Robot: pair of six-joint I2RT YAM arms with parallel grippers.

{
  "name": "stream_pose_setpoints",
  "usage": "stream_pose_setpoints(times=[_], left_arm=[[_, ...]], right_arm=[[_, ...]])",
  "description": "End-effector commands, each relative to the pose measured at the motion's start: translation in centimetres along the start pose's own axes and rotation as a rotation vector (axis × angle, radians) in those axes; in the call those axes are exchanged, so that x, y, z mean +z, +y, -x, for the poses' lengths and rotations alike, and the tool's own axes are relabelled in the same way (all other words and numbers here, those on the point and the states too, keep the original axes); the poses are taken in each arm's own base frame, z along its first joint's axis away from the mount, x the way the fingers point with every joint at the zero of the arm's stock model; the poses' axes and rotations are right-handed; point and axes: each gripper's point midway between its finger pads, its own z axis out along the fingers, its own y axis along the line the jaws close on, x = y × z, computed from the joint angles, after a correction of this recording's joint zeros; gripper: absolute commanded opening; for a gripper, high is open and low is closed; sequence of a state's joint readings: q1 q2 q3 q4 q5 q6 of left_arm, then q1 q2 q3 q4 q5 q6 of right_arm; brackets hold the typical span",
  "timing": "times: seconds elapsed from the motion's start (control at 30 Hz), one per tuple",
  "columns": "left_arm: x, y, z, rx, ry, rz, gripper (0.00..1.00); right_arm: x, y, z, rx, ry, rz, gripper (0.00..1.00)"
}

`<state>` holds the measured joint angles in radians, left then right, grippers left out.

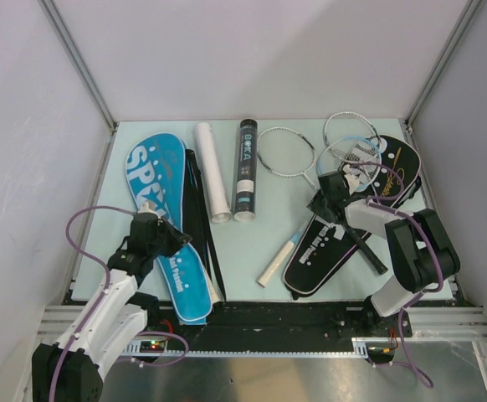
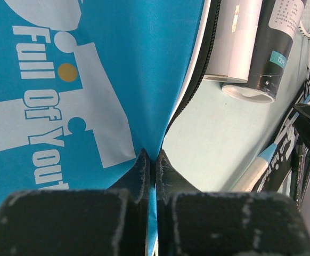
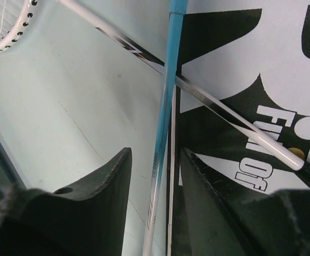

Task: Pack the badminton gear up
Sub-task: Place the racket in the racket bag.

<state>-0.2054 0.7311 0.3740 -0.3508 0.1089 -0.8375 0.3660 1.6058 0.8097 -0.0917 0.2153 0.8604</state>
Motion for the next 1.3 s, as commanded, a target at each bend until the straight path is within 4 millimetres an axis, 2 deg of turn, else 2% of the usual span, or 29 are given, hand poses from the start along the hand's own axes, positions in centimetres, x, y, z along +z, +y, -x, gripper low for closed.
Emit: stream_pose_setpoints(times=[0.0, 0.23, 0.33, 0.47, 0.57, 0.67, 0.77, 0.87, 0.97, 1.13, 1.27], left_arm=[[0.1, -0.9, 1.0, 0.01, -0.042, -0.037, 0.0], [0.2, -0.7, 0.9, 0.003, -0.041, -0.029, 0.0], [0.3, -0.6, 0.9, 0.004, -0.041, -0.026, 0.0], [0.3, -0.7, 0.8, 0.003, -0.032, -0.028, 0.0], [0.2, -1.0, 0.6, 0.0, -0.02, -0.041, 0.0], [0.1, -1.2, 0.5, -0.001, -0.017, -0.051, 0.0], [0.1, -1.1, 0.4, -0.003, -0.017, -0.051, 0.0], [0.2, -0.9, 0.2, -0.011, -0.013, -0.049, 0.0], [0.2, -0.7, 0.2, -0.014, -0.013, -0.043, 0.0], [0.1, -0.9, 0.3, -0.019, -0.019, -0.049, 0.0], [0.0, -1.2, 0.4, -0.023, -0.021, -0.06, 0.0]], right_arm=[[1.1, 0.4, 0.5, 0.028, -0.006, 0.028, 0.43], [1.4, 0.2, 0.8, 0.021, -0.003, 0.034, 0.23], [1.3, 0.4, 0.7, 0.011, 0.005, 0.046, 0.22], [0.0, 1.8, -0.4, -0.049, 0.073, 0.124, 0.37], [-2.5, 3.3, -1.1, -0.144, 0.085, 0.185, 0.53], [-5.1, 4.7, -2.1, -0.222, 0.083, 0.233, 0.62], [-7.8, 6.8, -4.5, -0.31, 0.097, 0.307, 0.65], [-10.9, 9.2, -8.0, -0.41, 0.117, 0.42, 0.69], [-13.3, 10.6, -11.4, -0.468, 0.142, 0.491, 0.71], [-17.9, 13.9, -18.4, -0.522, 0.225, 0.717, 0.76], [-20.7, 16.4, -24.4, -0.538, 0.325, 0.902, 0.78]])
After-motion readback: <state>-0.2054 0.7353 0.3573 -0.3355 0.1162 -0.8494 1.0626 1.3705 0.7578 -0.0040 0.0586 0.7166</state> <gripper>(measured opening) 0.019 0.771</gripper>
